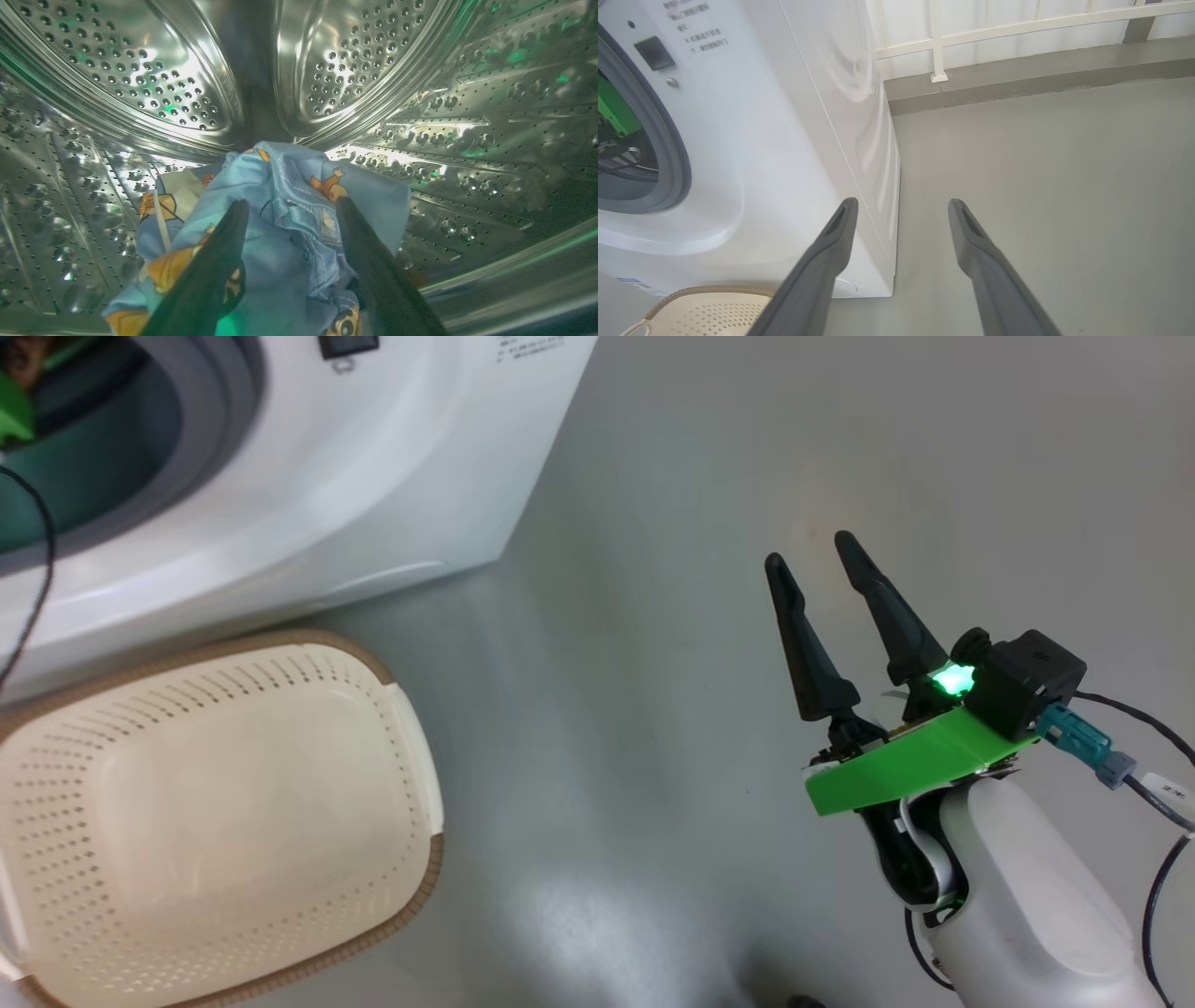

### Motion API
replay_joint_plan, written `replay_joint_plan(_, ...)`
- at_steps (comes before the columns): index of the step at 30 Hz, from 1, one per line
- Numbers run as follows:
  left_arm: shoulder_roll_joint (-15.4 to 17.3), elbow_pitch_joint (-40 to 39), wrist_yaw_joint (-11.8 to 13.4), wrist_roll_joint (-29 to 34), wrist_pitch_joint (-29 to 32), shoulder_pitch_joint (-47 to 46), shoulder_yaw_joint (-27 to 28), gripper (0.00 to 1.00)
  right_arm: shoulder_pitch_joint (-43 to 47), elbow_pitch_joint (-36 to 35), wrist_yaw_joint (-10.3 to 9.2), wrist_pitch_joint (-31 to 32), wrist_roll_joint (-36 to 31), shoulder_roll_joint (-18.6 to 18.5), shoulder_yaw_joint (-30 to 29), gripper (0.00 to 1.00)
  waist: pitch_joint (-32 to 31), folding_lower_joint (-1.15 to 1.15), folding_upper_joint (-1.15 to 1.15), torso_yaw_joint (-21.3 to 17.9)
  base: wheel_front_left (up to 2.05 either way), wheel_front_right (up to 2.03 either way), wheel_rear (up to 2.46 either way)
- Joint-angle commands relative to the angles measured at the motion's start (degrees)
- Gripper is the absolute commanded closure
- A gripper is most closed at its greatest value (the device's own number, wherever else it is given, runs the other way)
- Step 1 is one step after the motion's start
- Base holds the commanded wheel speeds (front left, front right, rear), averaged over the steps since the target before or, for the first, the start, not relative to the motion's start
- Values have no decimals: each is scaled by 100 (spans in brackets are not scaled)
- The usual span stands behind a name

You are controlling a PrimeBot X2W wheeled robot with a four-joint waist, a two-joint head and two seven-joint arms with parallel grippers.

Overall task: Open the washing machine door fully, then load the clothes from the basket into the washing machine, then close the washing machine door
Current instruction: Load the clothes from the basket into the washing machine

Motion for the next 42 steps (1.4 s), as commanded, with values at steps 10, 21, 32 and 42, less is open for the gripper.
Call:
replay_joint_plan(10, -118, 137, -185, -226, -428, 634, 86, 0, 81, 25, 25, -46, 78, -270, 149, 0, -816, 0, 0, 372, 0, 0, 0)
replay_joint_plan(21, -356, -605, -298, -244, -530, 1884, 259, 0, 281, 190, 25, -46, 236, -576, 146, 0, -1707, 0, 0, 847, 0, 0, 0)
replay_joint_plan(32, -486, -1831, -257, 117, -532, 3204, 643, 0, 561, 260, 25, -46, 360, -774, 75, 0, -2329, 0, 0, 1281, 0, 0, 0)
replay_joint_plan(42, -564, -3026, -187, 445, -532, 4452, 1019, 0, 786, 257, 25, -46, 435, -888, 43, 0, -2700, 0, 0, 1503, 0, 0, 0)
